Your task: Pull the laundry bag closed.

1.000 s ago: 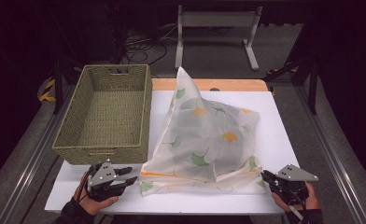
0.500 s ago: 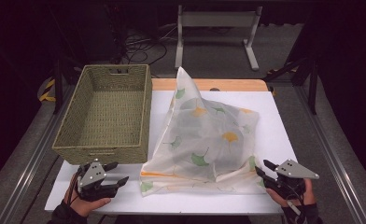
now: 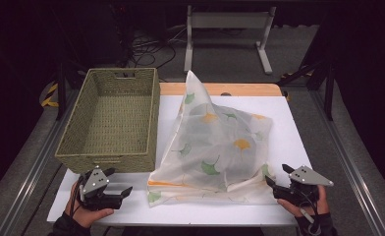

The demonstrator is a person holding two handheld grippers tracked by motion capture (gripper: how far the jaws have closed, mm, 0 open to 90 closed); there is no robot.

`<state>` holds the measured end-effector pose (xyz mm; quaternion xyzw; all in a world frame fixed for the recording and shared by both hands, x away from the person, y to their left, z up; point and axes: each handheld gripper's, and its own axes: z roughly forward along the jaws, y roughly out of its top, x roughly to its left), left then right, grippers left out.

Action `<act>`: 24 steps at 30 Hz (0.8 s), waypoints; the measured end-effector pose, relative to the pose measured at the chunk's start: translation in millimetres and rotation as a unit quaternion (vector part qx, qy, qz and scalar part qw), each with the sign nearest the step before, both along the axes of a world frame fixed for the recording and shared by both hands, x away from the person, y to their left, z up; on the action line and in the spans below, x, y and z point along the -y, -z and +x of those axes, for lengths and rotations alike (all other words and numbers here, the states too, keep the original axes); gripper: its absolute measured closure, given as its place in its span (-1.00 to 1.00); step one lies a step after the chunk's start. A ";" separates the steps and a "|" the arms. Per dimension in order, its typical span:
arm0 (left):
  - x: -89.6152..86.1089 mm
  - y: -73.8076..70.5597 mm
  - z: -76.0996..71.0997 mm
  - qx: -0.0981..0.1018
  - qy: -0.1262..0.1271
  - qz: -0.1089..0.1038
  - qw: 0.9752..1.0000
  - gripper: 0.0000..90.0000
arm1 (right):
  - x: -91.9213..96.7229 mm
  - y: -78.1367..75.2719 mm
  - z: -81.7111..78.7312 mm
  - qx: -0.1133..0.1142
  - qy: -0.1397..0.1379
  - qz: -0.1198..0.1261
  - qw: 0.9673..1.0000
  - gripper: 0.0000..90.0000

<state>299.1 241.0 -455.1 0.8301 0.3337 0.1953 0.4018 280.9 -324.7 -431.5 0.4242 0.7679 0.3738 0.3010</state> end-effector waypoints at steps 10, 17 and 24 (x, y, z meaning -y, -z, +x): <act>3.2 1.2 -2.5 -0.002 0.008 0.013 1.000 -0.88 | -1.6 8.3 3.0 -0.011 0.002 0.009 1.000 -0.76; 3.4 1.2 -1.1 -0.003 0.008 0.009 1.000 -0.88 | -2.9 10.5 1.7 -0.014 0.000 0.001 1.000 -0.82; 2.4 1.4 -0.6 -0.004 0.006 0.011 1.000 -0.88 | -2.1 10.7 2.4 -0.013 0.010 -0.002 1.000 -0.82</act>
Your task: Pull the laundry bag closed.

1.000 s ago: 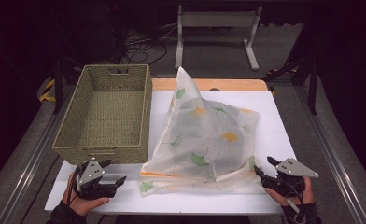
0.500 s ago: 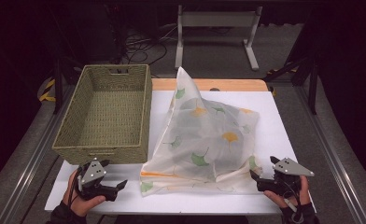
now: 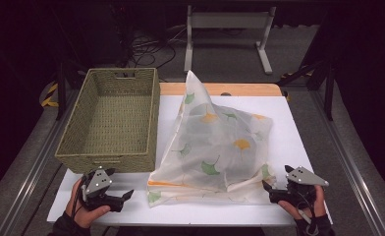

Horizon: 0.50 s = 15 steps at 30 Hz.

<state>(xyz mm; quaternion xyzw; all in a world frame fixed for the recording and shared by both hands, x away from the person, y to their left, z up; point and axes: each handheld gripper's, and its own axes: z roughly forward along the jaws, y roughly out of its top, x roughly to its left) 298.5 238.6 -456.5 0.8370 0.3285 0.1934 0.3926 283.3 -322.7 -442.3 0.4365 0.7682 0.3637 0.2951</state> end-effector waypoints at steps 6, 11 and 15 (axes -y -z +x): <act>2.0 0.6 1.1 -0.002 0.001 0.005 1.000 -0.88 | 0.9 -0.5 -2.3 0.003 0.002 -0.003 1.000 -0.81; 1.3 0.5 1.7 -0.003 -0.001 0.005 1.000 -0.87 | 0.7 -0.9 -2.4 0.005 0.002 -0.002 1.000 -0.81; 1.0 0.6 2.3 -0.004 -0.001 0.004 1.000 -0.87 | 0.3 -1.0 -2.5 0.006 0.001 -0.002 1.000 -0.81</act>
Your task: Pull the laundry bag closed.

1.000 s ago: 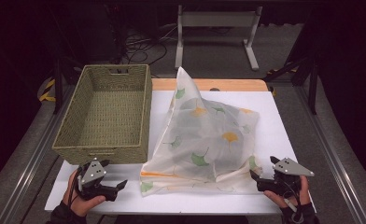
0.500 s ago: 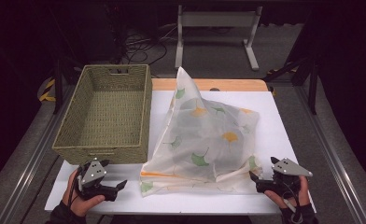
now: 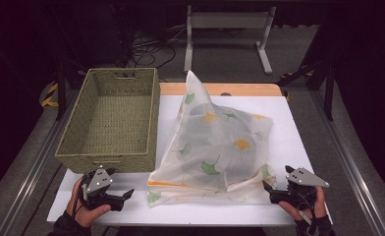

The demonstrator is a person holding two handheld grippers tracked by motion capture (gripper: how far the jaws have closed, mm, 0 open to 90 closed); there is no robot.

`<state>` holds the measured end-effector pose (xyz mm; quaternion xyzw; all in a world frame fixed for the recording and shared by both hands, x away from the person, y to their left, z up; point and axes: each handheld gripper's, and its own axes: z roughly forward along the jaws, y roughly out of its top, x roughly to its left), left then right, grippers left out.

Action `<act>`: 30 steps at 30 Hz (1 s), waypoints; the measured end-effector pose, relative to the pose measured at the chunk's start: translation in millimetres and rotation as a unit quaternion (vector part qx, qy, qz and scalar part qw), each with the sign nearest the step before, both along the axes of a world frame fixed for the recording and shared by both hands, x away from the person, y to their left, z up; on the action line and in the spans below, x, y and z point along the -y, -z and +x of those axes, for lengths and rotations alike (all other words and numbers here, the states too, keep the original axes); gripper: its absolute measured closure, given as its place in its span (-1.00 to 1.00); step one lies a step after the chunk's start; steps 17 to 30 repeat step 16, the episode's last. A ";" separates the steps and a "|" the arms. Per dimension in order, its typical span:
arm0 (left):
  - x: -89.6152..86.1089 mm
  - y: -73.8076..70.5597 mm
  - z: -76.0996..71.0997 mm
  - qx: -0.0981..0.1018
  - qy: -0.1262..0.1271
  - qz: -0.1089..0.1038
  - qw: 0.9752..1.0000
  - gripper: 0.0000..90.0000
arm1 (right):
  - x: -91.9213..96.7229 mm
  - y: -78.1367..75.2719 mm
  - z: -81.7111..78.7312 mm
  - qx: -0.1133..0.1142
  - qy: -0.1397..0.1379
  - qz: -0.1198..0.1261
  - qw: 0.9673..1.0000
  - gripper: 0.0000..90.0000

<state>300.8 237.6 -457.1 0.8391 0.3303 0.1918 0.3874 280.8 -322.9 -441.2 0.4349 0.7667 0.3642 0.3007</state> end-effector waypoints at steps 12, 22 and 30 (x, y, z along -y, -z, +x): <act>1.0 0.5 2.9 -0.003 0.004 -0.001 1.000 -0.87 | 1.6 0.4 -0.5 0.001 0.000 0.003 1.000 -0.81; 1.5 0.4 3.0 -0.003 0.003 -0.002 1.000 -0.88 | 1.9 -0.1 -1.2 0.002 0.000 0.006 1.000 -0.81; 1.5 0.4 3.0 -0.003 0.003 -0.002 1.000 -0.88 | 1.9 -0.1 -1.2 0.002 0.000 0.006 1.000 -0.81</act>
